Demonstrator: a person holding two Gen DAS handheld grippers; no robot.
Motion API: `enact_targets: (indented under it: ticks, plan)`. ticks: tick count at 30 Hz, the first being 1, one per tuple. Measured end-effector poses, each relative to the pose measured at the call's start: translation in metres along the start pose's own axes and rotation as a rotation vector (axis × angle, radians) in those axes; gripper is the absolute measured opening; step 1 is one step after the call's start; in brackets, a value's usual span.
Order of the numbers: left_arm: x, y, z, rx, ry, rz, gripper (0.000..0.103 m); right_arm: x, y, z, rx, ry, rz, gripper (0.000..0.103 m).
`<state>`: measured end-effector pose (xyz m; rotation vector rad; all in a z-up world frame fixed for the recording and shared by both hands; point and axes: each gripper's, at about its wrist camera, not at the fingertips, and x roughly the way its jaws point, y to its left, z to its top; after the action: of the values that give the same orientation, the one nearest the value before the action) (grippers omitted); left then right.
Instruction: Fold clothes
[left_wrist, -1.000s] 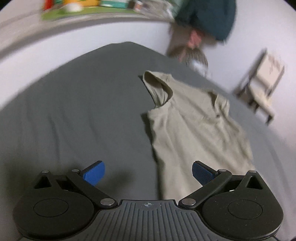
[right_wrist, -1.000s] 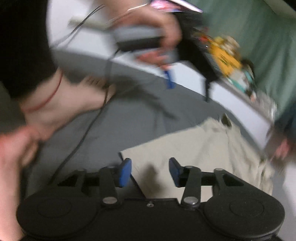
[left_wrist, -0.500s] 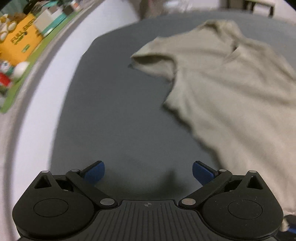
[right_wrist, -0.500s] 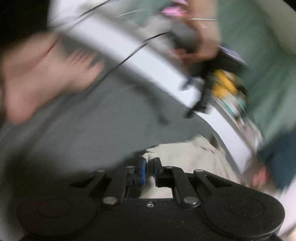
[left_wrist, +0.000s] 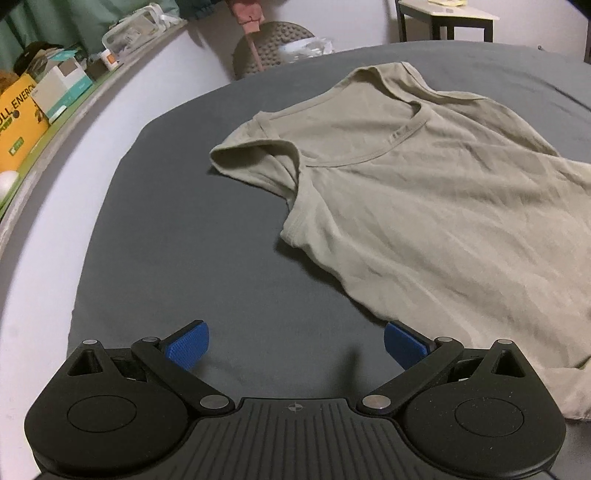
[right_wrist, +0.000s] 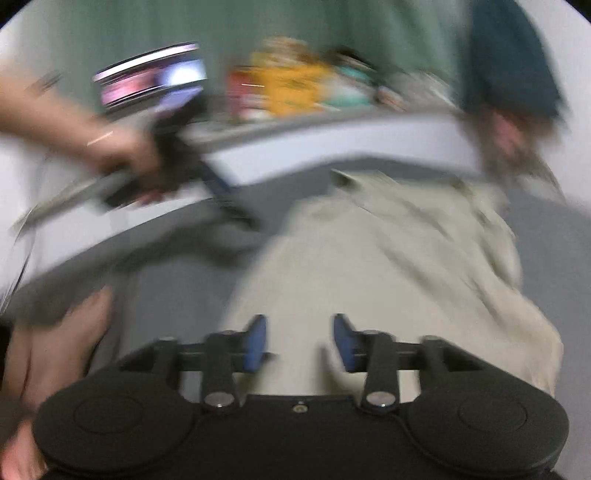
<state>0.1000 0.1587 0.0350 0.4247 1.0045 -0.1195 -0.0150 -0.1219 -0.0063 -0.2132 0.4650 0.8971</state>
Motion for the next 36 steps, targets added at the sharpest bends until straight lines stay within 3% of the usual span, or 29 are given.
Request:
enact_targets:
  ticks: [3, 6, 8, 9, 10, 12, 16, 20, 23, 25, 28, 32, 36]
  plan:
    - [0.002, -0.003, 0.002, 0.013, 0.000, 0.006, 0.103, -0.009, 0.049, -0.009, -0.410, -0.039, 0.001, 0.042]
    - [0.004, -0.007, 0.005, 0.021, -0.003, -0.002, 0.103, -0.005, 0.095, -0.036, -0.827, -0.080, -0.074, 0.043]
    - [0.004, -0.011, 0.007, 0.029, -0.005, -0.004, 0.103, 0.005, 0.106, -0.043, -0.907, -0.053, -0.087, 0.043]
    - [0.004, -0.013, 0.009, 0.033, -0.007, -0.006, 0.103, 0.012, 0.106, -0.042, -0.884, -0.015, -0.085, 0.039]
    - [0.003, -0.016, 0.010, 0.037, -0.009, -0.007, 0.103, 0.018, 0.106, -0.040, -0.861, 0.022, -0.083, 0.024]
    - [0.002, -0.016, 0.011, 0.033, -0.015, -0.015, 0.103, 0.022, 0.100, -0.034, -0.784, 0.071, -0.080, 0.008]
    - [0.001, -0.016, 0.012, 0.017, -0.030, -0.035, 0.103, 0.008, 0.068, -0.009, -0.530, -0.015, -0.108, 0.008]
    - [0.000, 0.003, 0.010, -0.143, -0.051, -0.089, 0.103, -0.019, -0.014, 0.018, 0.092, -0.051, -0.090, 0.007]
    - [0.000, 0.018, 0.008, -0.274, -0.068, -0.131, 0.103, -0.015, -0.084, 0.000, 0.529, 0.044, -0.091, 0.008]
    - [0.003, 0.027, 0.007, -0.363, -0.074, -0.147, 0.103, -0.014, -0.115, -0.018, 0.746, 0.086, -0.091, 0.008]
    - [0.008, 0.034, 0.009, -0.461, -0.084, -0.153, 0.103, -0.011, -0.124, -0.029, 0.878, 0.101, -0.068, 0.011]
    - [0.017, 0.035, 0.018, -0.555, -0.084, -0.159, 0.103, -0.014, -0.106, -0.024, 0.783, 0.112, -0.079, 0.014]
    - [0.035, 0.035, 0.025, -0.708, -0.011, -0.162, 0.103, -0.032, -0.099, -0.019, 0.771, 0.087, -0.066, 0.021]
